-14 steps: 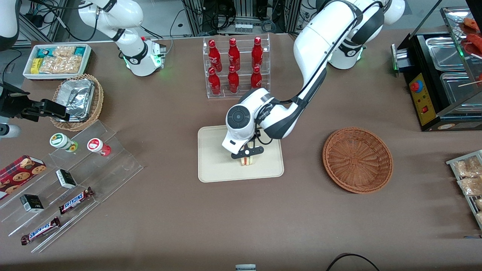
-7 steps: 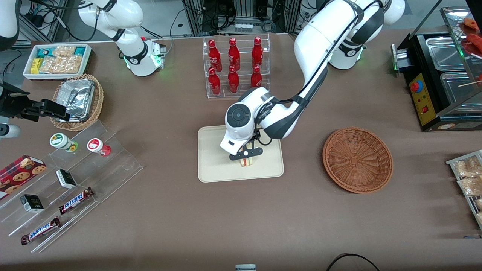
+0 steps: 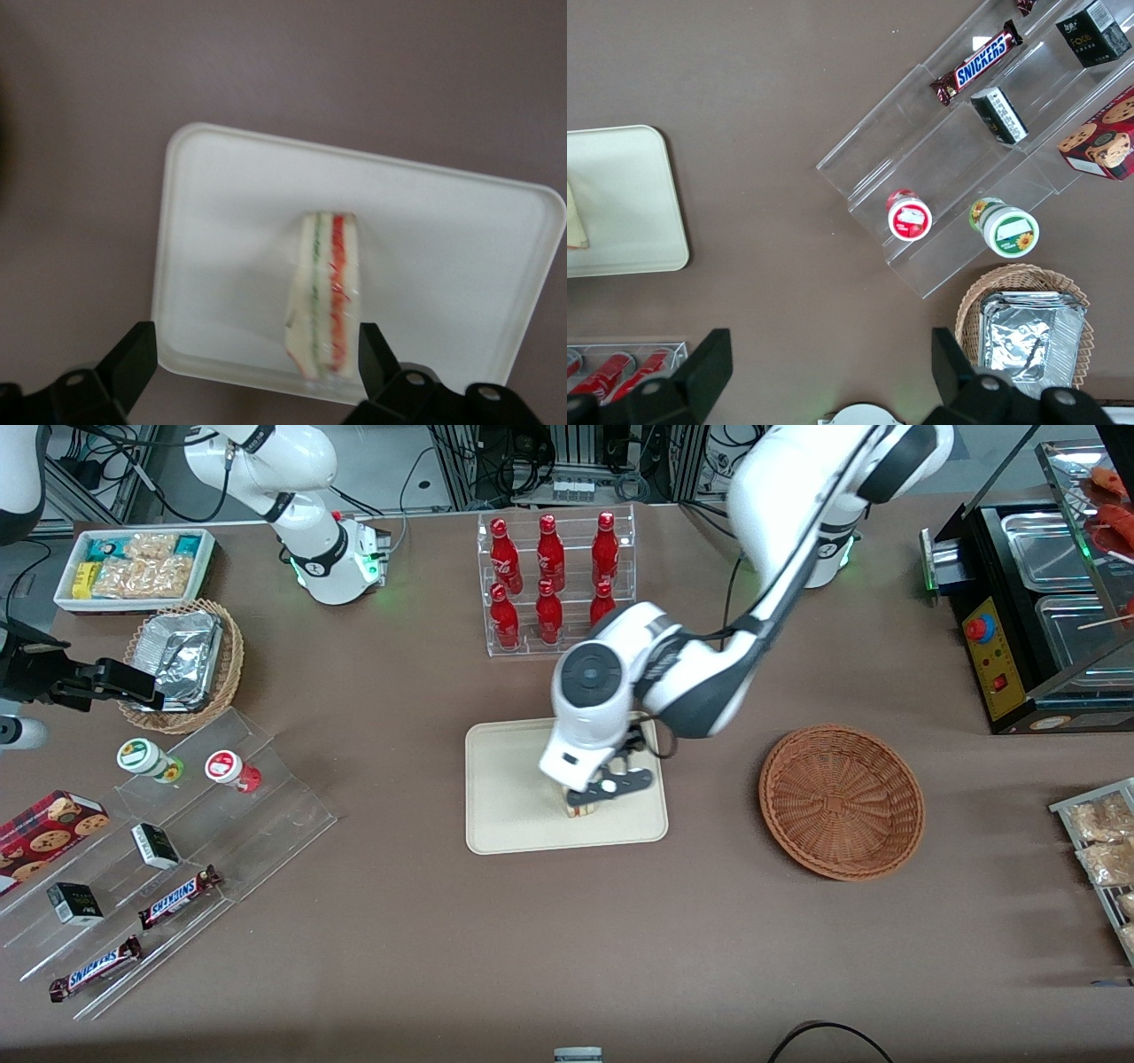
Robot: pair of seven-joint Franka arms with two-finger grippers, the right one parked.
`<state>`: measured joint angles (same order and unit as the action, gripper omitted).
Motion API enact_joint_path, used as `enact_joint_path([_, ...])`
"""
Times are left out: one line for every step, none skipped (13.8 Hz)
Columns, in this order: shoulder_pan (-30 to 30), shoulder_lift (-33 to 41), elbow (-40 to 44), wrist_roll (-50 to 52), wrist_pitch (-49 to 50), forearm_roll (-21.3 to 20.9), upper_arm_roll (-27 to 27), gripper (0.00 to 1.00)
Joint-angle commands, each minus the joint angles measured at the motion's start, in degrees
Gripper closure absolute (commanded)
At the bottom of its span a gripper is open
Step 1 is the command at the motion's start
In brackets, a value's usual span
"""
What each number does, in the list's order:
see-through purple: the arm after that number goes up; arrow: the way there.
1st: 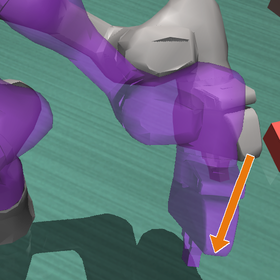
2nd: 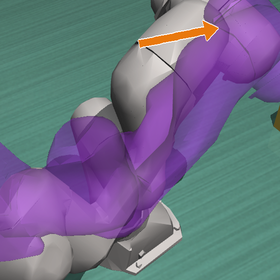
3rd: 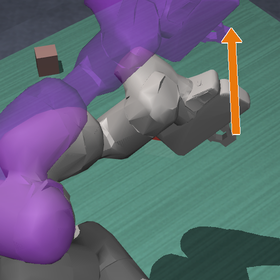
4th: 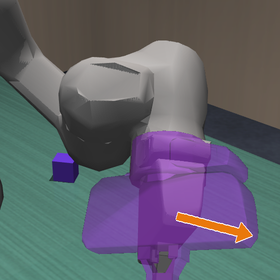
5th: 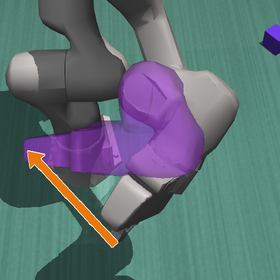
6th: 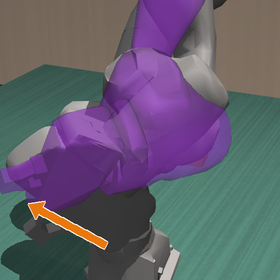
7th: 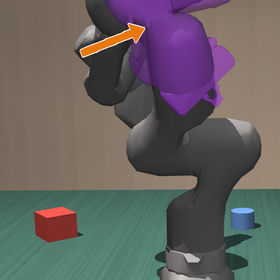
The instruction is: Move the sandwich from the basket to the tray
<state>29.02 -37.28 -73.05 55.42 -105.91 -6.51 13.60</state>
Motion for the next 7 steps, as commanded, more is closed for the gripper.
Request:
enact_joint_path([-5.01, 5.97, -6.83, -7.66, 0.88, 0.27, 0.28, 0.00])
enact_joint_path([-6.59, 7.73, -8.24, -11.09, 1.41, 0.36, 0.28, 0.00])
enact_joint_path([-8.70, 9.49, -9.56, -14.51, 2.02, 0.45, 0.37, 0.00])
enact_joint_path([-10.55, 10.81, -10.53, -17.16, 2.90, 0.71, 0.37, 0.00])
enact_joint_path([-12.31, 12.04, -11.41, -19.53, 3.95, 2.19, 0.37, 0.00])
enact_joint_path([-13.98, 13.53, -12.20, -22.60, 4.66, 2.64, 0.37, 0.00])
enact_joint_path([-15.65, 14.94, -12.82, -25.51, 5.53, 2.73, 0.37, 0.00])
